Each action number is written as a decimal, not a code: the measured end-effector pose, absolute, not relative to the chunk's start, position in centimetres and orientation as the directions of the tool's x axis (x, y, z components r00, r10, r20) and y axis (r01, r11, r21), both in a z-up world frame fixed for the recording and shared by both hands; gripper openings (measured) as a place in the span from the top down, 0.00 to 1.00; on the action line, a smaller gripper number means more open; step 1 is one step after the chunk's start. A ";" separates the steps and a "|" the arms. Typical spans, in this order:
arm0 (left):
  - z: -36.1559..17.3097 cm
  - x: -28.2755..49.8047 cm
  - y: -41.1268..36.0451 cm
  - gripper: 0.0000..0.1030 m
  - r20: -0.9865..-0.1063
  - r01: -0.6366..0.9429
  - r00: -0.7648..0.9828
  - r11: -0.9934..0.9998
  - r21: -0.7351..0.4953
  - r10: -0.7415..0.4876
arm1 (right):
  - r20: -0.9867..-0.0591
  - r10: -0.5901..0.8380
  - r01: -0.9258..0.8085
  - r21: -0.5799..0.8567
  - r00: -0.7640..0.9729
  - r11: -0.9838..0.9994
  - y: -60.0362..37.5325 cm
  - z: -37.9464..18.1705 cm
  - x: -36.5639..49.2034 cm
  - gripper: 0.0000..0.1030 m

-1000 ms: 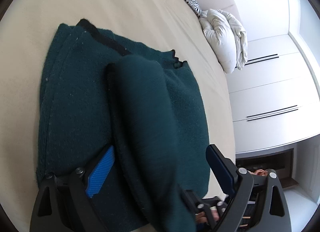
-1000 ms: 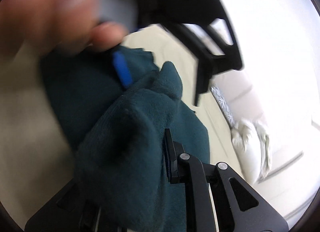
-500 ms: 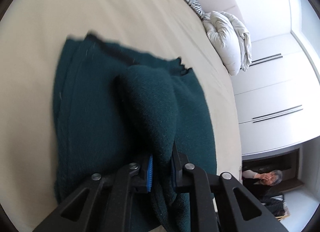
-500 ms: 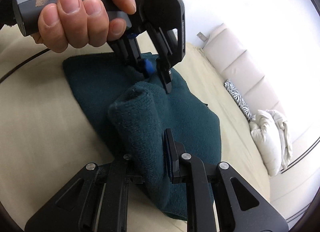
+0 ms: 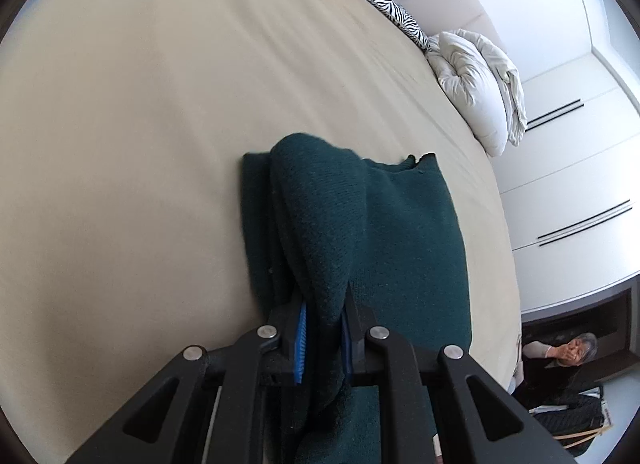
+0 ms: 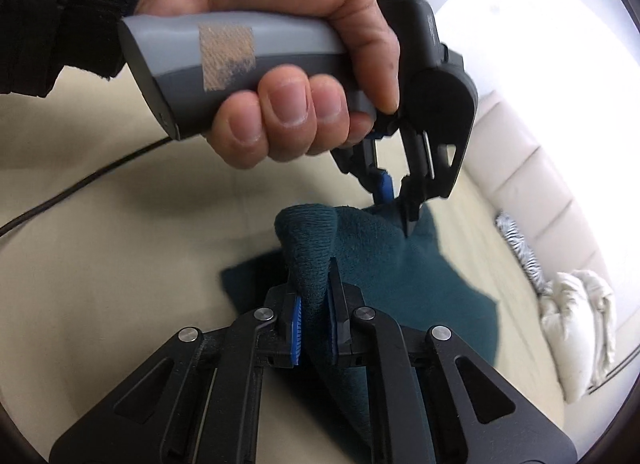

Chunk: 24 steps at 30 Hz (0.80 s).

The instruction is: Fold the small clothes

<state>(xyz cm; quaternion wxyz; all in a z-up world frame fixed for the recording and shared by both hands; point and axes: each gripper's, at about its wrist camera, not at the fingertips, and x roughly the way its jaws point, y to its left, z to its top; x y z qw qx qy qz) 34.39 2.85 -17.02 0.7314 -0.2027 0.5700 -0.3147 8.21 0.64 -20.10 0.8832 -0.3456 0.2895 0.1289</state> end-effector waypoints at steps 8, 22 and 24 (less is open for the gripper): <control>-16.6 32.5 3.6 0.77 -0.721 0.233 0.205 0.748 -0.621 -0.662 | -0.656 0.050 -0.452 -0.461 0.753 0.763 -1.5 -20.0 8.3 0.83; -13.5 27.0 -2.0 0.61 -0.813 0.388 0.474 0.909 -0.151 -0.337 | -0.541 0.517 -0.140 0.589 0.663 0.796 -21.9 -12.5 10.8 0.44; -15.3 26.6 -2.0 0.56 -0.798 0.392 0.519 0.915 -0.096 -0.306 | -0.530 0.590 -0.083 0.697 0.610 0.712 -24.0 -14.6 12.0 0.44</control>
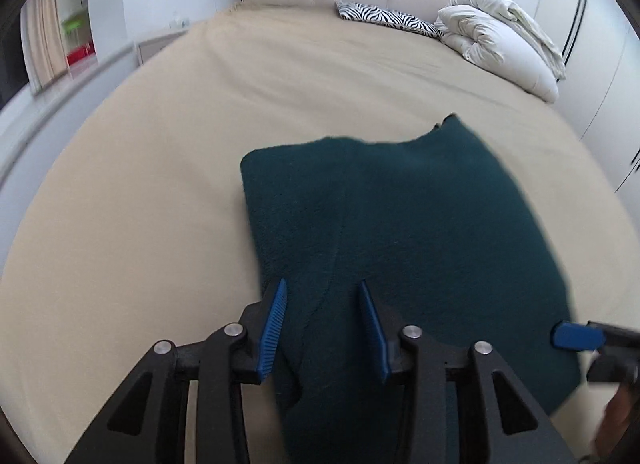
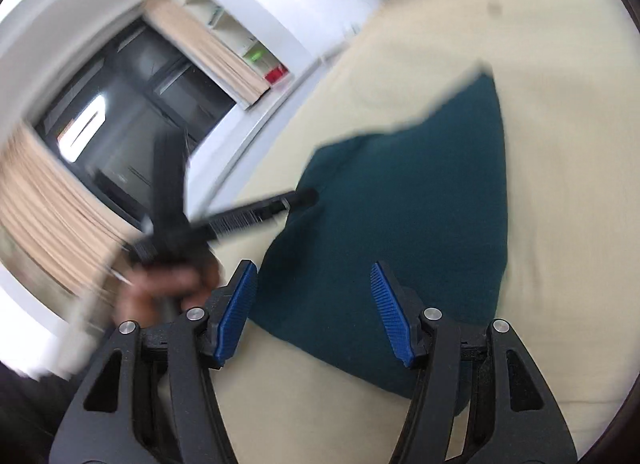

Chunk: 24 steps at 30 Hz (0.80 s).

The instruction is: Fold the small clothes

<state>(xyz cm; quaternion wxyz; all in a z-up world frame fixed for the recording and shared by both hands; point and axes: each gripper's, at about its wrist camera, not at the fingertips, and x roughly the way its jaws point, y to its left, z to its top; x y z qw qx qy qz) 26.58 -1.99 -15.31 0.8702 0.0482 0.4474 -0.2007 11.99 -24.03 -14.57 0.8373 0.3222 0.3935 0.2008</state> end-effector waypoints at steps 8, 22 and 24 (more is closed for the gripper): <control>-16.6 26.5 0.3 0.31 -0.778 0.380 0.524 0.912 -0.152 -0.348 | -0.448 0.689 0.049 0.855 0.569 0.516 -28.8 -21.1 12.1 0.53; -17.3 27.2 1.5 0.29 -0.759 0.390 0.488 0.886 -0.250 -0.430 | -0.453 0.665 0.228 0.887 0.594 0.402 -32.1 -21.0 29.1 0.44; -17.3 26.9 1.5 0.28 -0.757 0.397 0.497 0.887 -0.235 -0.424 | -0.434 0.641 0.229 0.896 0.632 0.381 -33.1 -22.2 30.3 0.50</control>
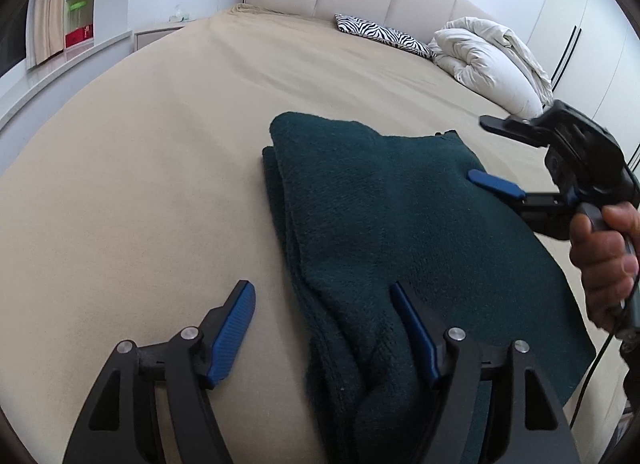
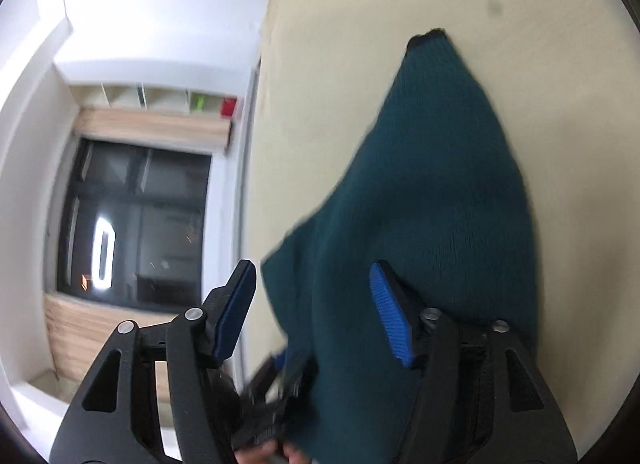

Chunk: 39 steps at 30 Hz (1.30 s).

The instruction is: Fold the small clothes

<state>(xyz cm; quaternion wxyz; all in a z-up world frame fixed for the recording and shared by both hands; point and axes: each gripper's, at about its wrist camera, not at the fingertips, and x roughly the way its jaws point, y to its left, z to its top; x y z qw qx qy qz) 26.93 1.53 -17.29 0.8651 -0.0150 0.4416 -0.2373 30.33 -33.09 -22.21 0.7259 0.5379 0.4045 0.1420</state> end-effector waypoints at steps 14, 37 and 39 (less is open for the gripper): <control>-17.5 27.1 2.2 0.26 -0.746 0.401 0.487 0.875 -0.270 -0.454 | -0.614 0.494 0.242 0.744 0.616 0.623 -31.0 -20.8 34.5 0.36; -17.7 27.4 2.8 0.26 -0.740 0.406 0.490 0.872 -0.274 -0.461 | -0.377 0.729 0.056 0.904 0.571 0.424 -26.8 -19.3 16.9 0.39; -17.8 27.4 2.8 0.26 -0.739 0.407 0.491 0.872 -0.273 -0.461 | -0.409 0.747 0.082 0.897 0.524 0.434 -25.3 -20.9 16.6 0.37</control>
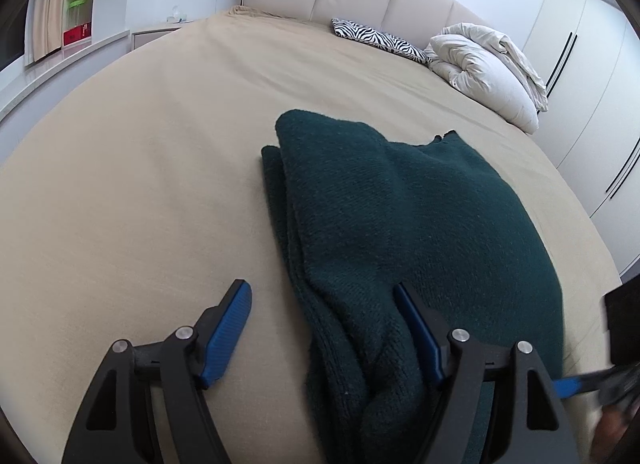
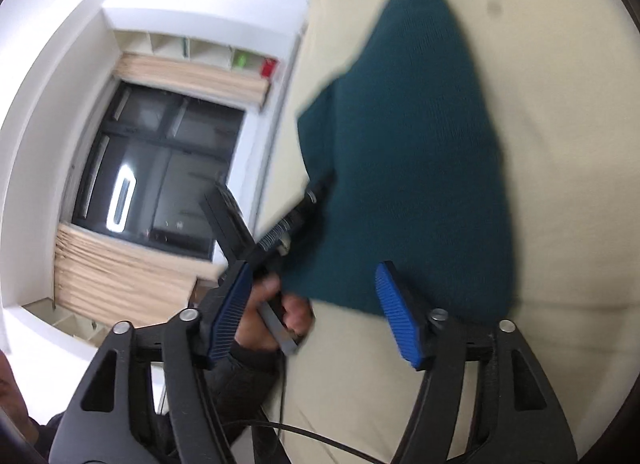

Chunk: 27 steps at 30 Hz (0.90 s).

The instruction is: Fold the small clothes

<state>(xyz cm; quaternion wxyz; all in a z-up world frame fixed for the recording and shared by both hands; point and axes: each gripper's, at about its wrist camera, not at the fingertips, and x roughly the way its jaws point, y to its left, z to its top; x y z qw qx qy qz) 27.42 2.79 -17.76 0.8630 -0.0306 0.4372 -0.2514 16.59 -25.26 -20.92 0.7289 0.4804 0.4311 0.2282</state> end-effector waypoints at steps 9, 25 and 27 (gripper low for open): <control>-15.8 27.1 5.3 0.25 -0.720 0.344 0.492 0.869 -0.357 -0.490 | -0.449 0.701 0.096 0.871 0.554 0.482 -25.6 -20.0 16.5 0.38; -16.6 31.5 5.7 0.20 -0.749 0.191 0.217 0.779 -0.597 -0.626 | -0.560 0.608 0.250 0.817 0.563 0.520 -33.5 -23.3 23.7 0.17; -16.6 32.3 5.1 0.18 -0.747 0.171 0.198 0.773 -0.611 -0.634 | -0.580 0.612 0.242 0.801 0.538 0.547 -32.5 -23.3 24.9 0.18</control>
